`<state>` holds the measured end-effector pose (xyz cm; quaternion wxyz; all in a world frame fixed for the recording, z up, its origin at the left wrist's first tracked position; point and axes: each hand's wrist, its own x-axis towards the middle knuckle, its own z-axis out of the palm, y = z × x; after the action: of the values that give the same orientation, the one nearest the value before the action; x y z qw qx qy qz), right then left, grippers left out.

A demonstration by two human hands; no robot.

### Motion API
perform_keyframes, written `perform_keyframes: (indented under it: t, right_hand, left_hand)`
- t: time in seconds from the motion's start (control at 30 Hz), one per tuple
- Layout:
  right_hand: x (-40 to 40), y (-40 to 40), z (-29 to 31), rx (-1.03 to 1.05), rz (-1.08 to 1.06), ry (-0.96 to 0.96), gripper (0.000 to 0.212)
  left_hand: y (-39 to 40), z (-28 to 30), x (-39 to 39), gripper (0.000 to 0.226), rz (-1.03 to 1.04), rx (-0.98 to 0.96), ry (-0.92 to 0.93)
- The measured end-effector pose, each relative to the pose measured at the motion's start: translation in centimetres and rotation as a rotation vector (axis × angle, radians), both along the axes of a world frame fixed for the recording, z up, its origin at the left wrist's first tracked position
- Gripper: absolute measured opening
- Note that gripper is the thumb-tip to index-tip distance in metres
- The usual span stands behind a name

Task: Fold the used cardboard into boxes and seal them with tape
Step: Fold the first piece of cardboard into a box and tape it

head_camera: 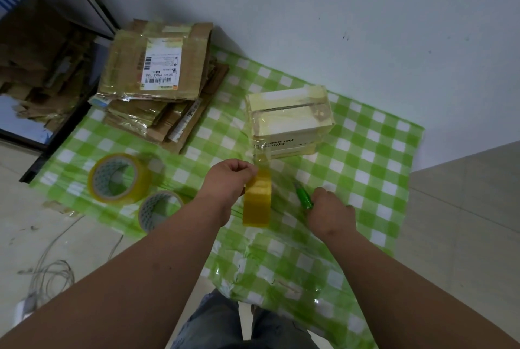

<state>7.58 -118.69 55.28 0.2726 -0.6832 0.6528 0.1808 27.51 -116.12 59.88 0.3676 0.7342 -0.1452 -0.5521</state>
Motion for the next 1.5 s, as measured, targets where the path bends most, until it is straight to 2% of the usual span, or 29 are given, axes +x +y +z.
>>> perform_keyframes:
  t: [0.13, 0.3, 0.4, 0.47, 0.6, 0.83, 1.1, 1.3, 1.5]
  right_hand:
    - [-0.1, 0.1, 0.2, 0.046, -0.086, -0.118, 0.012]
    - [0.6, -0.3, 2.7, -0.123, -0.294, -0.49, 0.007]
    - [1.7, -0.7, 5.1, -0.229, -0.2, -0.629, 0.007]
    - [2.5, -1.0, 6.4, -0.304, -0.081, -0.666, 0.016]
    - [3.8, -1.9, 7.5, -0.368, 0.18, -0.544, 0.031]
    - [5.4, -2.8, 8.7, -0.333, 0.372, -0.313, 0.034]
    - [7.0, -3.5, 9.8, -0.289, 0.37, -0.189, 0.025]
    - [7.3, -3.7, 10.6, -0.175, 0.286, -0.201, 0.019]
    - [8.3, -3.9, 11.3, -0.15, 0.329, -0.123, 0.015]
  left_hand:
    - [-0.2, 0.1, -0.3, 0.007, 0.036, -0.02, 0.013]
    - [-0.6, 0.1, -0.4, 0.006, 0.029, -0.024, 0.036]
    - [-0.7, 0.1, -0.4, 0.009, 0.056, -0.012, 0.058]
    - [-0.7, 0.1, -0.4, 0.012, 0.079, -0.01, 0.086]
    - [-0.6, 0.1, -0.5, 0.013, 0.1, -0.013, 0.112]
    - [-0.6, -0.4, -0.5, 0.014, 0.088, -0.005, 0.091]
    - [-0.8, -0.3, -0.7, 0.023, 0.085, -0.012, 0.061]
    - [-0.8, -0.2, -0.6, 0.013, 0.09, -0.015, 0.07]
    - [-0.9, 0.2, -0.9, 0.013, 0.078, -0.027, 0.049]
